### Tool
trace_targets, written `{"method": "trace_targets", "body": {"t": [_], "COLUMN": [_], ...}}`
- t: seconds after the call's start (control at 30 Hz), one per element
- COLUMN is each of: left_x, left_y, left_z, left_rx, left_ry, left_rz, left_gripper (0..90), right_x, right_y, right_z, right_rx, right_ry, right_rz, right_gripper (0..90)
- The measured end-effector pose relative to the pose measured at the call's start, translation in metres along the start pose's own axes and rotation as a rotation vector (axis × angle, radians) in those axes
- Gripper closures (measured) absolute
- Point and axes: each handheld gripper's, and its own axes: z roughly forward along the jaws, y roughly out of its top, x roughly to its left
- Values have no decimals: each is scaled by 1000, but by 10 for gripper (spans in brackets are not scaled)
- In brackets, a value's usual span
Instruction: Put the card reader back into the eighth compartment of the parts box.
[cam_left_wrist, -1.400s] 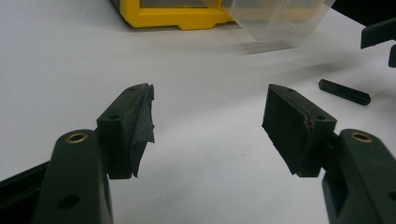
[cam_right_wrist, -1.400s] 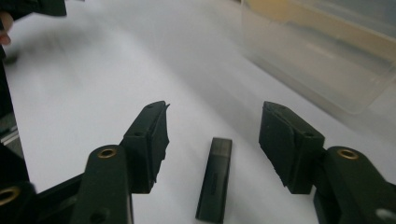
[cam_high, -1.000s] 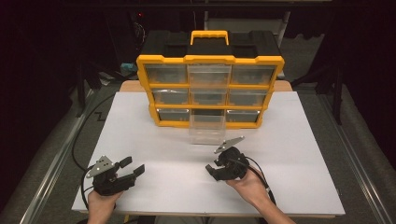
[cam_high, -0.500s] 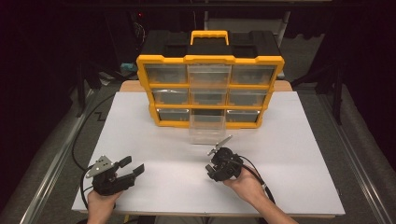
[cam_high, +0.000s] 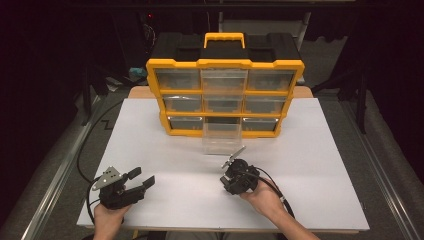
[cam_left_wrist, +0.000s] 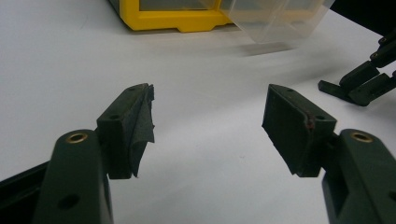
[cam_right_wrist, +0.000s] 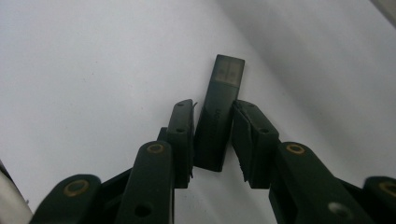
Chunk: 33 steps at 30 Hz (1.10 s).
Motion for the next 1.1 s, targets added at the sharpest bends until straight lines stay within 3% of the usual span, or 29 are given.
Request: {"method": "trace_targets", "body": {"t": [0.23,0.57,0.73,1.1], "left_x": [-1,-1,1,0], "left_y": [0,0,-1,-1], "left_z": [1,1,2,2], "left_rx": [8,5,15,12], "left_ry": [-8,0,8,4], "left_rz": [2,0,-14,-10], "left_gripper": [338,338,333,333], "right_x": [1,2,1,-8], "right_y": [-1,-7,-8,-13], "right_z": [1,0,-8,-31], "right_rx": [13,-29,-77,-119], "right_ry": [-15,-26,-11,-9], "right_rz": [-11,-27,-26,-7], "right_gripper": [729,733,734,733]}}
